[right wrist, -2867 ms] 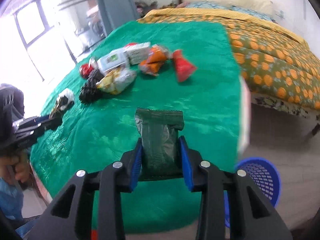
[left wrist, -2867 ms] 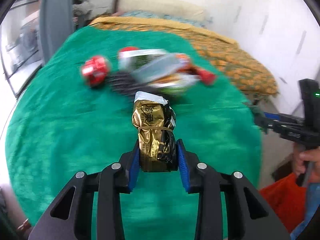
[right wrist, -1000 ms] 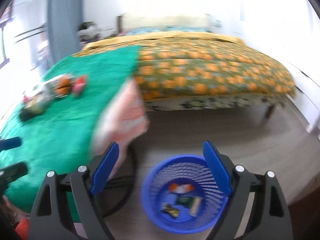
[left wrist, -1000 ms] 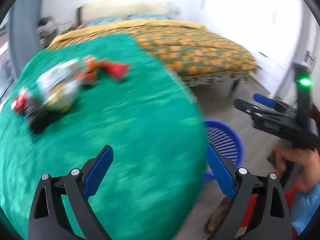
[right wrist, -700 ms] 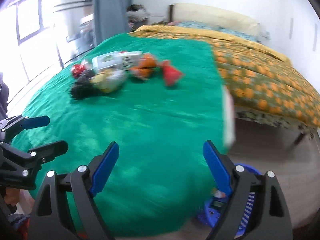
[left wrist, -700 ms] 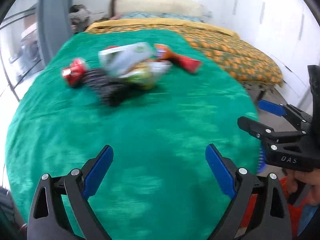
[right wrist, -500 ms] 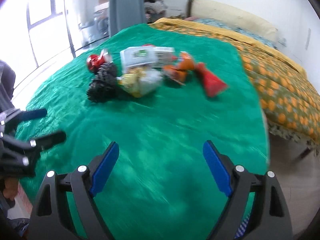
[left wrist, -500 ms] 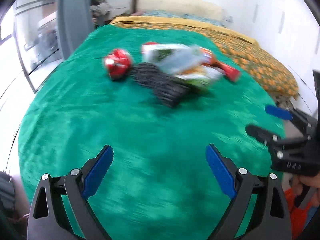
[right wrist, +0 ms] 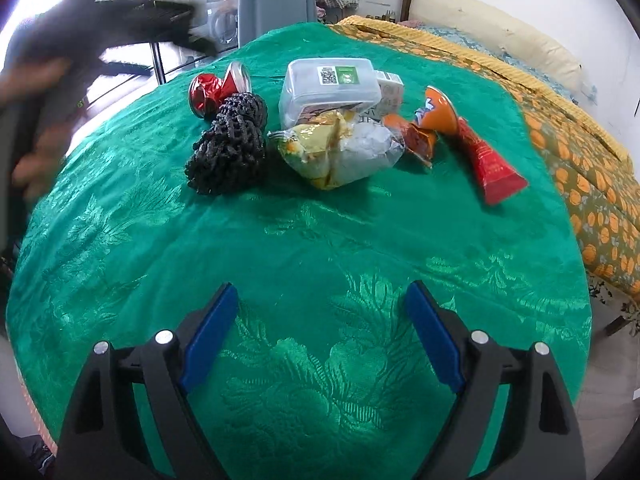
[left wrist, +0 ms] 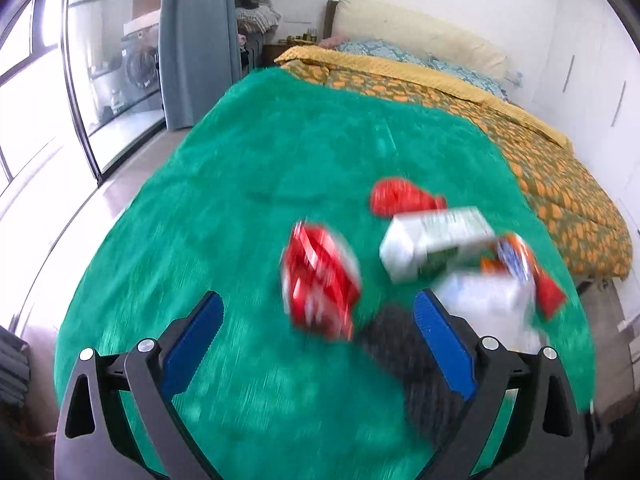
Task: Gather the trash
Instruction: 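Return to the cloth and grasp the red crushed can with the left gripper, then grasp the red snack stick with the right gripper while the left gripper holds the red can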
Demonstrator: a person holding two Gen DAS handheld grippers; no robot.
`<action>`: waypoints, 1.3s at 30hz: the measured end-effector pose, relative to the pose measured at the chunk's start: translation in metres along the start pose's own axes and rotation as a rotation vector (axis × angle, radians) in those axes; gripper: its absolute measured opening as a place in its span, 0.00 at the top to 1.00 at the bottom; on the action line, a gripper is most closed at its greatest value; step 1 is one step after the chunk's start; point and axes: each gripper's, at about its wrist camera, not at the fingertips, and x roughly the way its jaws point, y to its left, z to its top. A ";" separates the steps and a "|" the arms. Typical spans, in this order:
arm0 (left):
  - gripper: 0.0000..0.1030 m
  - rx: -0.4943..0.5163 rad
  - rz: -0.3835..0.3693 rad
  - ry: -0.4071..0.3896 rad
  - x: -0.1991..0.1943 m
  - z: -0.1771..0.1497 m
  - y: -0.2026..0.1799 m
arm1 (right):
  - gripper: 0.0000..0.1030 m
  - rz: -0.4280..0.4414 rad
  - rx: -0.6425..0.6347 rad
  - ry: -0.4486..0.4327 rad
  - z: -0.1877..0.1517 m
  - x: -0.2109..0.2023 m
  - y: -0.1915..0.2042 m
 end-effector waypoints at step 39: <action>0.31 0.208 -0.119 0.051 -0.044 -0.143 -0.013 | 0.19 0.037 0.164 -0.047 -0.003 -0.011 -0.030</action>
